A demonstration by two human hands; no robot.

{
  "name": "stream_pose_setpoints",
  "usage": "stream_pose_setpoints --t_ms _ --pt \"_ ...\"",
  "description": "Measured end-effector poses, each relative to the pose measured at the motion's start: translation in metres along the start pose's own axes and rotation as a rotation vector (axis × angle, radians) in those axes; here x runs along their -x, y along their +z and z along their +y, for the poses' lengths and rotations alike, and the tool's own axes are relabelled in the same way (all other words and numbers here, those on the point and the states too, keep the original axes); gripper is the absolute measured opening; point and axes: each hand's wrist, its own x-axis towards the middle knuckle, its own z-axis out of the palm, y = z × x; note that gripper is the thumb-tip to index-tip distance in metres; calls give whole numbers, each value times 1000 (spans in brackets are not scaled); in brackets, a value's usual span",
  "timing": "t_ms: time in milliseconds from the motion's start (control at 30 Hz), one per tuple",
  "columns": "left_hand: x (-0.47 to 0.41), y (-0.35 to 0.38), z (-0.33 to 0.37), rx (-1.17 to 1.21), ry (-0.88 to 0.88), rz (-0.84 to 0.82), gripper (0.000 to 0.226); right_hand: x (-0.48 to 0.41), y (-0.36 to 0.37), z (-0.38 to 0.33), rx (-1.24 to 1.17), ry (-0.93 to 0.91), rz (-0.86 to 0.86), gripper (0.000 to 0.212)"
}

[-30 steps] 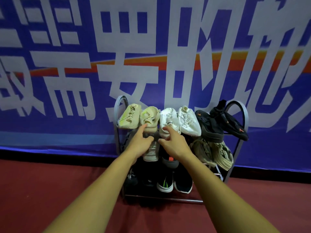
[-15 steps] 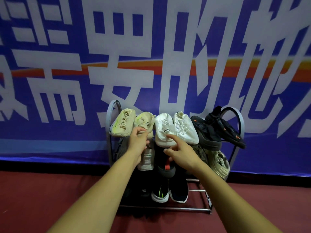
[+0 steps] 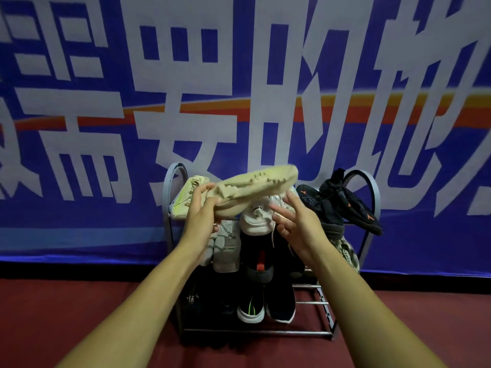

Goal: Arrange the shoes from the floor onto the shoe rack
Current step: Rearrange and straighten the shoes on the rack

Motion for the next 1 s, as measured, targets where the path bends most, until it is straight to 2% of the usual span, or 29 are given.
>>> stream_pose_setpoints --t_ms 67,133,267,467,600,667,733,800,933,1000 --pt "0 -3 -3 17 -67 64 34 -2 -2 0 -67 26 36 52" --pt "0 -7 -3 95 -158 109 38 -3 -3 3 -102 66 70 57" --pt "4 -13 -1 265 -257 161 17 -10 -7 5 -99 55 91 57" --pt "2 -13 0 386 -314 192 22 -13 -13 3 -100 27 109 47" --pt "0 -5 3 574 -328 176 44 -15 -16 5 -140 92 138 32" --pt "2 2 2 484 -334 110 48 -15 -15 5 -200 99 102 28" --pt "6 14 -4 260 -332 20 40 -13 -9 6 -224 93 58 23" --pt "11 30 -9 133 -331 -86 33 -11 1 11 -200 77 24 19" --pt "9 47 -13 149 -333 -92 35 -7 14 21 -9 22 -52 27" --pt "7 48 -18 154 -352 -79 30 -3 14 22 106 7 -86 23"
